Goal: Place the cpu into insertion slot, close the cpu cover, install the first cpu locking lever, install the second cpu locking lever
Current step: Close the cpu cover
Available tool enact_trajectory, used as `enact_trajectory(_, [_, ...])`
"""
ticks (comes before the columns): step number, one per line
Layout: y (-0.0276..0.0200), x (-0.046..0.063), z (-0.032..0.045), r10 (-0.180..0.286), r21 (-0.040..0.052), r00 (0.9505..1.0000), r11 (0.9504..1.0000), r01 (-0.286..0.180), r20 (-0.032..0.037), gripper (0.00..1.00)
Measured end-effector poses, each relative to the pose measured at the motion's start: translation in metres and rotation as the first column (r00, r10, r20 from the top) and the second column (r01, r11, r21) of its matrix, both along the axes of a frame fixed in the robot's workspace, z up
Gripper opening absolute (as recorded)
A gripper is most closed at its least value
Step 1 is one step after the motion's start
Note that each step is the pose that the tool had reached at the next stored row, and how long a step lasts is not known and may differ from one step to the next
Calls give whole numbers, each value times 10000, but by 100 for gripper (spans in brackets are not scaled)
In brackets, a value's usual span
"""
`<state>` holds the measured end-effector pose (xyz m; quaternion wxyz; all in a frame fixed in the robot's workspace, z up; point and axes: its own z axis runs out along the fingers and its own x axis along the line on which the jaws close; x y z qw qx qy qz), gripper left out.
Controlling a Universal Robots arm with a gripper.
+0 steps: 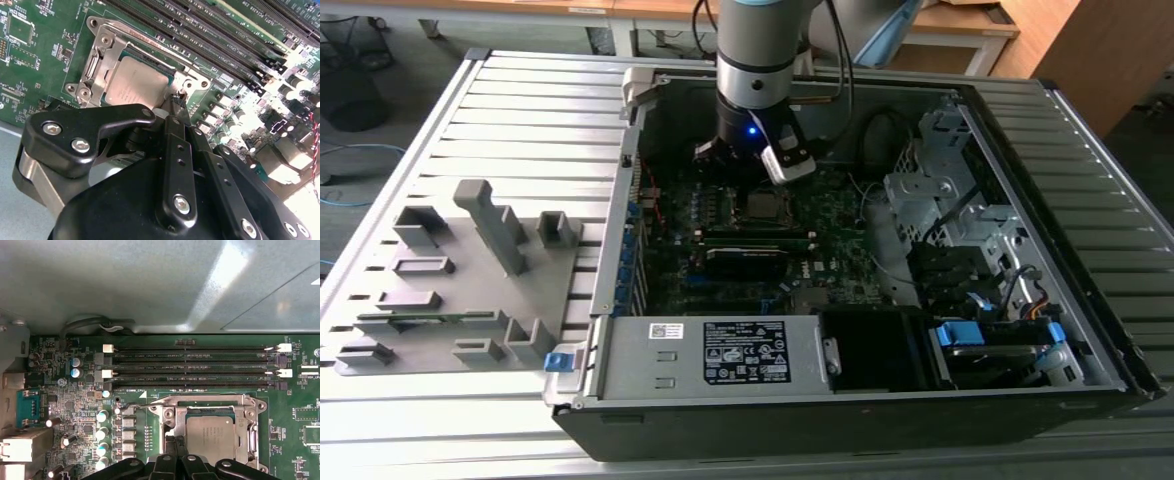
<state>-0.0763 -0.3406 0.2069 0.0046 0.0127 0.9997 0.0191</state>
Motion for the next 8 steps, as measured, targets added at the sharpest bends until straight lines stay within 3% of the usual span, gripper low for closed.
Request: enact_trajectory(8, [1, 0, -26, -1, 1, 10000, 10000, 1, 0, 11])
